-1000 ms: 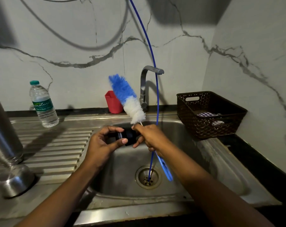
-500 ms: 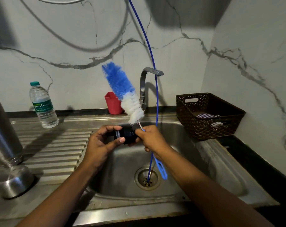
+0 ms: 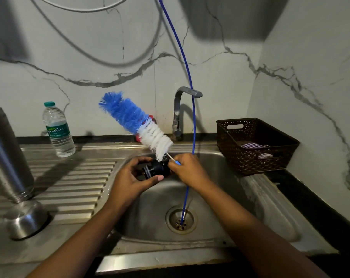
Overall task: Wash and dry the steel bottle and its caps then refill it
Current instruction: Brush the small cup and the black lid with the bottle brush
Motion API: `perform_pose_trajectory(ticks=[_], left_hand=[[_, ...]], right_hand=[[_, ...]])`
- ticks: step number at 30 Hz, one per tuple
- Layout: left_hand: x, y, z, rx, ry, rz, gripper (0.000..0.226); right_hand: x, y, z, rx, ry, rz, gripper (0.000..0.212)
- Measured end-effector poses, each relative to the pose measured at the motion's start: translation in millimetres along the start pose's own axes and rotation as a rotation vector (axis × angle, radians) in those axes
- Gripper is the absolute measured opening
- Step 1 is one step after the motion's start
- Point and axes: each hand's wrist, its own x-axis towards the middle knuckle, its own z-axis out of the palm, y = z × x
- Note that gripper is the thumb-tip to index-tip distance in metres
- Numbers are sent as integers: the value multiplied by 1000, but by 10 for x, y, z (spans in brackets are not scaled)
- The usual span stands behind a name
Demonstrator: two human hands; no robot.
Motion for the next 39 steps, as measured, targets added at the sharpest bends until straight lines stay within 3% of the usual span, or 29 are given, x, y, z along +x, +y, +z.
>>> perform_pose_trajectory(ticks=[4, 7, 11, 20, 25, 28, 35, 39], left_hand=[[17, -22, -45, -7, 71, -56, 62], [38, -67, -97, 19, 127, -88, 59], [54, -109, -90, 97, 177, -103, 45], [45, -63, -101, -1, 128, -115, 49], [43, -83, -124, -29, 152, -155, 45], [30, -105, -44, -3, 109, -153, 54], [55, -149, -140, 59, 115, -149, 47], [18, -104, -49, 128, 76, -116, 52]], right_hand=[[-125, -61, -290, 26, -69, 7, 34], [-366, 57, -641, -138, -33, -27, 22], [-927, 271, -916, -415, -31, -58, 29], [-1147, 383, -617, -661, -1, -120, 41], [-1152, 410, -721, -705, -98, -123, 41], [-1103, 352, -716, -746, -95, -109, 42], [-1197, 291, -672, -837, -202, -93, 46], [-1133, 206, -573, -896, -155, -104, 46]])
